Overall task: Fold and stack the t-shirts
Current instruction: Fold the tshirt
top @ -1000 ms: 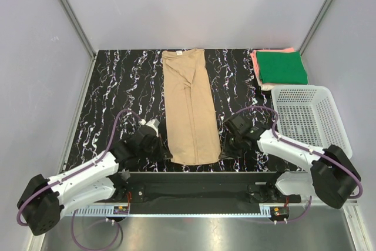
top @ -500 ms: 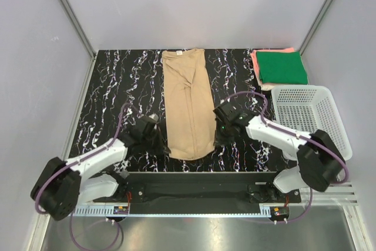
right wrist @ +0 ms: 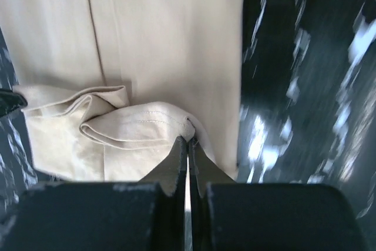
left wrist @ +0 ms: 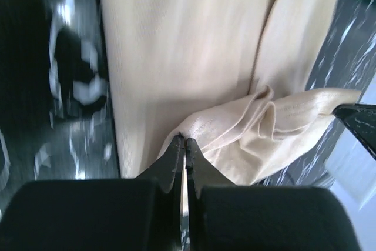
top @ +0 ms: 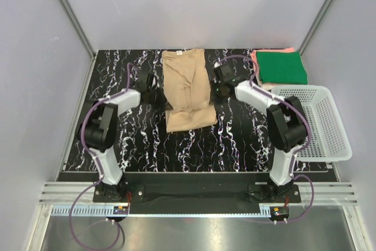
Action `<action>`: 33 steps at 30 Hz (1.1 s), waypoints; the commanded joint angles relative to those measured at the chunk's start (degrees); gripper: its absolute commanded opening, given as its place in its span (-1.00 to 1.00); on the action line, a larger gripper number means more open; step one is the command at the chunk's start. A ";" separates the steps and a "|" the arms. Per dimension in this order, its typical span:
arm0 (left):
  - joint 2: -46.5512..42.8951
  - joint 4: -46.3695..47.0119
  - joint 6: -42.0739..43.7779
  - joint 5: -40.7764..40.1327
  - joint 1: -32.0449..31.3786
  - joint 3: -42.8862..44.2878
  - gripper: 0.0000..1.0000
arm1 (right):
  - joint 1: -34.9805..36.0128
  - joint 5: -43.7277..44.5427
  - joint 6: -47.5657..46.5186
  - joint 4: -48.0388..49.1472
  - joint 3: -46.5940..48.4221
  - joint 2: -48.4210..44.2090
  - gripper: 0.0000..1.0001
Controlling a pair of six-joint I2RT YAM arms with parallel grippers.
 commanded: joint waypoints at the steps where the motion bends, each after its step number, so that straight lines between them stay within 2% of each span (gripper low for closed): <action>1: 4.71 -2.37 3.38 3.74 1.90 9.94 -1.00 | -3.36 -2.18 -6.77 0.43 8.46 4.83 -1.00; 5: 8.14 -4.66 2.59 3.12 3.66 18.29 -1.00 | -5.13 -5.25 -9.32 -1.69 18.55 10.71 -1.00; 13: 13.68 -5.98 2.33 3.12 6.91 24.80 -1.00 | -8.03 -5.43 -11.88 -4.76 30.08 18.28 -1.00; 19: 15.80 -6.77 2.32 0.84 8.32 26.83 -1.00 | -9.00 -7.72 -14.51 -5.29 35.80 23.46 -1.00; 29: 19.76 -7.03 3.12 2.15 9.20 30.17 -1.00 | -9.09 -8.77 -13.64 -5.56 40.65 27.60 -1.00; 33: 19.94 -7.21 3.21 1.72 9.37 31.31 -0.92 | -9.09 -9.12 -12.84 -5.47 43.62 28.56 -0.94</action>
